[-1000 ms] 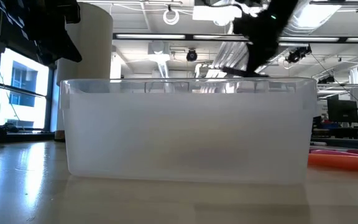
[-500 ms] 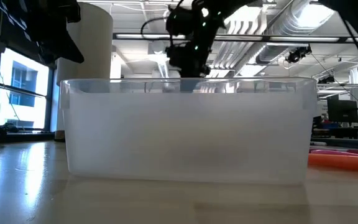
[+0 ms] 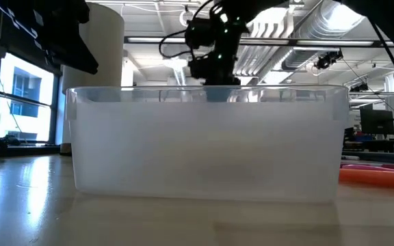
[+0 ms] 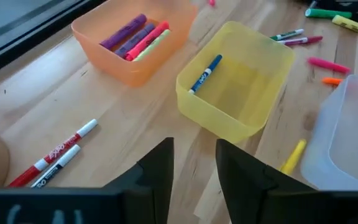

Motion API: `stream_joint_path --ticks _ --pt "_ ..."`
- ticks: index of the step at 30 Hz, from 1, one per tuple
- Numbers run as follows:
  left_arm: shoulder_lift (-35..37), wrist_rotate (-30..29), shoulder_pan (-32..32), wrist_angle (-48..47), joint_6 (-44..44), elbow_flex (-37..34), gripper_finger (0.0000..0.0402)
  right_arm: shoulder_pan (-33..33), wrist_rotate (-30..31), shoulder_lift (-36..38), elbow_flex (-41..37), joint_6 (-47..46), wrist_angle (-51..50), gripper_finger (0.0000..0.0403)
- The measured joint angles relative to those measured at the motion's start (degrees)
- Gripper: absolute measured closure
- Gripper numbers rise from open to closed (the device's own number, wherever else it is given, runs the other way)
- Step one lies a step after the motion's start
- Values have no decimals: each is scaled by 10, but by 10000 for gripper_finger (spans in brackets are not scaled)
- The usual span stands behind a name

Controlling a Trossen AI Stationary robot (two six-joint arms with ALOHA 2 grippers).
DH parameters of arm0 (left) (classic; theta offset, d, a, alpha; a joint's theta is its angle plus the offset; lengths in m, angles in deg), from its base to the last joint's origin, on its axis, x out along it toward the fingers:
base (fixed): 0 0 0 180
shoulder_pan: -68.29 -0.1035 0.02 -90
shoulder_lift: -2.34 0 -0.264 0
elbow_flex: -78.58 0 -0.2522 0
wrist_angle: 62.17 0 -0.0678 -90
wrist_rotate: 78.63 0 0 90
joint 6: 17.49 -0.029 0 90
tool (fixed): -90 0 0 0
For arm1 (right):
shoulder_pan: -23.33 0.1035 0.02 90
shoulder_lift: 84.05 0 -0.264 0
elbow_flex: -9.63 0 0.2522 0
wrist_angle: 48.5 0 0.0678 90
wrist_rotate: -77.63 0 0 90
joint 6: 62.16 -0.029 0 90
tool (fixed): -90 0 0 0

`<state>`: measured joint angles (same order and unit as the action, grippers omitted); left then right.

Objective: Pick & Place Markers
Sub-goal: Put the red marker pen into the yellow bin

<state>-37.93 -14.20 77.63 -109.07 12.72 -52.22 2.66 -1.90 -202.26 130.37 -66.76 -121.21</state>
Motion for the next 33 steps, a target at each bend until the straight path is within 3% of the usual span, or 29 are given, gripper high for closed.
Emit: stream_joint_path --ticks 6,11,15,21,26,33 --pt "-39 5 -18 -8 -31 8 287 30 -20 68 0 -67 -71 298" --pt "-115 64 -111 -59 -61 48 287 96 18 116 0 -128 -112 323" --pt "-193 151 -191 -86 -141 81 287 158 43 136 0 -177 -148 338" --pt "-304 195 -268 -103 -262 134 287 266 98 138 -12 -259 -186 355" --pt "-382 207 -295 -110 -359 185 287 343 106 181 -127 -370 -126 373" --pt "-467 207 -318 -115 -491 231 287 430 107 290 -328 -586 57 400"
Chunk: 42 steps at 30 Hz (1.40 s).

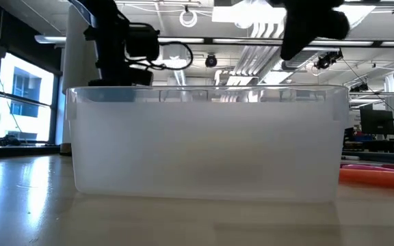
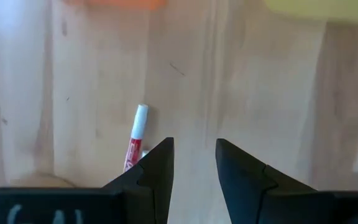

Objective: Pick & Place Markers
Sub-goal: Put the red marker pen into the yellow bin

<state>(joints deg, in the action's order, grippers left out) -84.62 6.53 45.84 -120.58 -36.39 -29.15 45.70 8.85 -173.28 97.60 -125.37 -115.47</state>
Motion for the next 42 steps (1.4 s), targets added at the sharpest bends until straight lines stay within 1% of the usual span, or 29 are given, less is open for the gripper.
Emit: stream_joint_path --ticks 3,5,9,16,23,25,26,28,31,32,33,35,38,40,42 --pt "-31 1 -11 4 -45 9 287 35 19 38 -61 -72 59 399" --pt "-51 4 -17 16 -69 13 287 55 30 54 -89 -104 81 402" --pt "-86 8 -32 28 -100 13 287 78 34 63 -115 -148 88 402" --pt "-126 -6 -65 56 -122 13 287 86 23 60 -115 -144 84 402" --pt "-158 35 -91 63 -139 16 287 85 9 60 -115 -109 81 402" --pt "-162 57 -95 55 -139 15 289 85 4 60 -115 -102 75 402" --pt "-167 69 -96 50 -139 16 294 85 3 60 -115 -100 69 401" --pt "-179 72 -90 41 -138 16 315 85 3 60 -115 -99 57 401" --pt "-185 60 -77 30 -125 16 369 85 1 61 -115 -89 40 402" --pt "-185 57 -73 29 -118 16 380 85 1 61 -115 -82 38 401" --pt "-185 49 -68 28 -108 16 384 85 2 61 -115 -73 36 401" --pt "-186 28 -54 28 -95 16 378 85 6 61 -115 -55 25 401" --pt "-184 -23 -30 25 -77 15 379 90 23 65 -116 -26 8 402" --pt "-176 -39 -19 21 -54 14 386 96 37 79 -135 -25 16 402" --pt "-174 -47 -8 16 -24 16 386 101 36 100 -166 -36 38 402"
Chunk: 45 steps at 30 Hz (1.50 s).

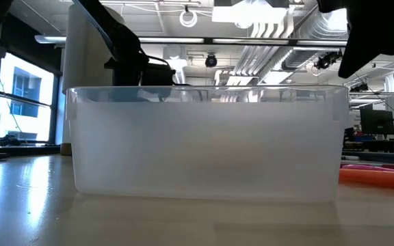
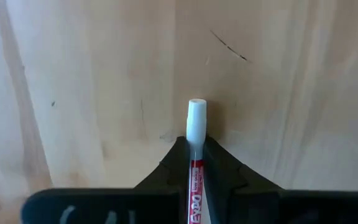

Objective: Pick & Place Markers
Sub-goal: Put the red marker pen into the yellow bin, then put the bottom pink pen into the white bin

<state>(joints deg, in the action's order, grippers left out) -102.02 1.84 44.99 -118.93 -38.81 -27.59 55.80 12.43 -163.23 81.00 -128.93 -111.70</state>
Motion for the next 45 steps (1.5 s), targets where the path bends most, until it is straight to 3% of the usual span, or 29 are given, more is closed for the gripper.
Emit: stream_joint_path --ticks 3,6,16,21,26,37,39,45 --pt "-2 6 12 -45 48 28 386 8 -10 36 -52 -15 50 403" --pt "-4 36 24 -148 88 74 386 14 -12 71 -103 -22 92 403" --pt "8 30 93 -306 223 291 387 14 -16 167 -192 37 137 403" --pt "3 47 146 -292 271 405 387 14 -13 203 -208 85 124 403" --pt "-36 48 195 -225 289 473 387 14 -14 232 -231 116 124 403" --pt "-127 69 218 -155 320 490 384 14 -66 262 -267 133 143 403" --pt "-128 63 218 -190 337 484 366 16 -66 262 -267 134 146 403" --pt "-127 41 218 -141 341 488 293 31 -65 261 -267 143 150 403"
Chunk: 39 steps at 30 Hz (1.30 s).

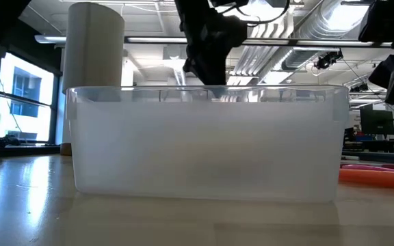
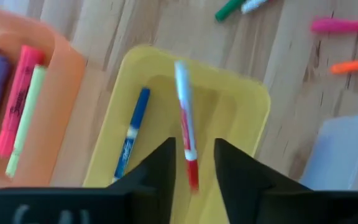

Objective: Pick & Place Markers
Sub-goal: Put the bottom pink pen into the white bin

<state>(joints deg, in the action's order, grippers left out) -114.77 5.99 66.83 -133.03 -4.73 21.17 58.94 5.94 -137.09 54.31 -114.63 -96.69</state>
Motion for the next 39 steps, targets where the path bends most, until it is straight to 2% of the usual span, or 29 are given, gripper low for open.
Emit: stream_joint_path --ticks 4,9,13,17,19,22,25,30,32,36,39 --pt "0 -1 0 4 7 4 271 7 3 0 0 0 0 403" --pt "2 -8 6 -97 69 66 280 8 1 0 0 -11 -2 403" --pt "1 17 38 -122 114 95 323 8 -16 0 0 -18 -4 403" --pt "27 28 85 -126 92 87 390 8 -21 0 0 -48 -5 403" --pt "44 11 106 -128 83 62 390 8 -22 0 0 -61 -4 403" --pt "68 -3 124 -124 87 -2 389 8 -22 0 0 -83 -4 403" --pt "124 0 128 -78 110 -104 399 8 -21 0 0 -106 1 403" --pt "262 22 127 70 158 -323 400 8 0 -3 1 -151 5 403" --pt "319 23 127 101 182 -406 400 8 4 -6 1 -177 10 403" --pt "427 22 127 153 224 -536 400 8 2 -14 3 -237 16 403" --pt "492 22 127 169 239 -605 401 7 -9 -44 25 -280 -8 403"
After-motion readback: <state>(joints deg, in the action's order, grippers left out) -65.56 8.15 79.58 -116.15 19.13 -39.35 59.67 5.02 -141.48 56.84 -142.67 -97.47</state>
